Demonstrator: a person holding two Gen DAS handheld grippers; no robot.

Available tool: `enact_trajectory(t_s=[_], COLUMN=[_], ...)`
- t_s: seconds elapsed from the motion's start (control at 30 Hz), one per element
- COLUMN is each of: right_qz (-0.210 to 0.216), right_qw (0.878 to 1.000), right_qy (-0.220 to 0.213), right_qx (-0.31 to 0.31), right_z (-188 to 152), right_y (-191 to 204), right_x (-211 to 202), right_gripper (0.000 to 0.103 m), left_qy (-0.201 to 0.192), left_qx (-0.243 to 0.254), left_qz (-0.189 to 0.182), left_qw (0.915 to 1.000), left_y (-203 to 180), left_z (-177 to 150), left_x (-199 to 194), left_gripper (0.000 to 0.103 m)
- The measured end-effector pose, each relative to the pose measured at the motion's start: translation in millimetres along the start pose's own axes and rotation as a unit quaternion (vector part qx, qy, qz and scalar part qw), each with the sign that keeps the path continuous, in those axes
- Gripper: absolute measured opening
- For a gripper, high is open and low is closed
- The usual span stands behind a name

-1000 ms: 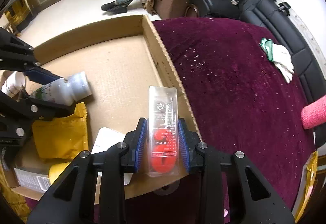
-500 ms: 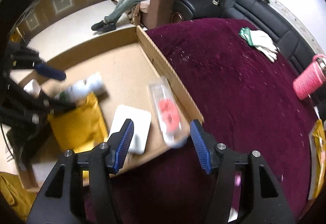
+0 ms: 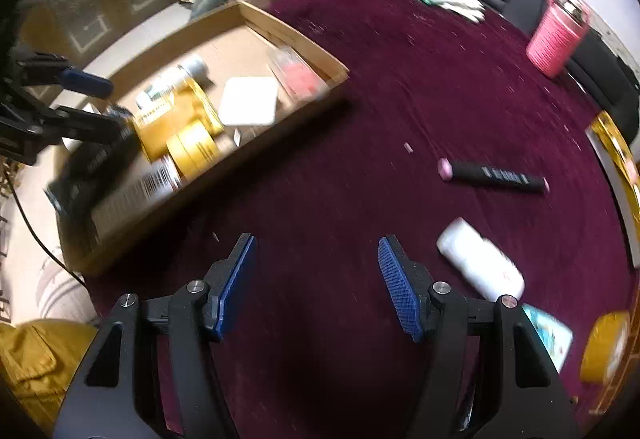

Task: Organize objects
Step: 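Move both open grippers back over the remaining items on the table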

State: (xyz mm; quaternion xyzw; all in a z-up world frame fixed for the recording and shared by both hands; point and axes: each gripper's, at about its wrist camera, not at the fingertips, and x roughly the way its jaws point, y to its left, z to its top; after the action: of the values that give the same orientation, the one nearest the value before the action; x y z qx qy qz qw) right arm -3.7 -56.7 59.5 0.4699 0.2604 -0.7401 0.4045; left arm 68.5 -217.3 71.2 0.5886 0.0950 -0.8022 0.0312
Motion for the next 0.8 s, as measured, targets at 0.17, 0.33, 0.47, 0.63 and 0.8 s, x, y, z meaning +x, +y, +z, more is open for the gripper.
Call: enact_trajectory(t_s=[0.17,0.33,0.47,0.63,0.8], right_qz=[-0.019,-0.030,-0.032,-0.033,-0.043], right_qw=[0.999,0.998,0.997,0.996,0.992], right_qy=[0.010,0.012,0.012,0.006,-0.004], right_qx=[0.029,0.056,0.069,0.085,0.117], right_z=[-27.4,-47.5,-60.3,-79.4,-109.5], right_y=[-20.2,-37.5,-45.9,-55.1,-70.4], right_x=[-2.5,-6.8,-9.6,-21.2,-42.2], right_gripper=[0.064,0.064,0.064,0.068,0.068], left_qy=[0.007,0.025,0.037,0.050,0.065], left_qx=[0.040,0.082,0.109,0.130,0.162], left_qz=[-0.022,-0.037,-0.048,-0.061,-0.064], left_qw=[0.9989,0.9956,0.9923,0.9884,0.9826], left_y=[-39.1,-82.2,-108.8,-136.9,-166.0], left_z=[-1.3,-5.0,-2.8,1.3,3.7], left_x=[0.9,10.3,19.0,30.1,41.6], left_gripper=[0.076,0.076,0.076,0.076,0.076])
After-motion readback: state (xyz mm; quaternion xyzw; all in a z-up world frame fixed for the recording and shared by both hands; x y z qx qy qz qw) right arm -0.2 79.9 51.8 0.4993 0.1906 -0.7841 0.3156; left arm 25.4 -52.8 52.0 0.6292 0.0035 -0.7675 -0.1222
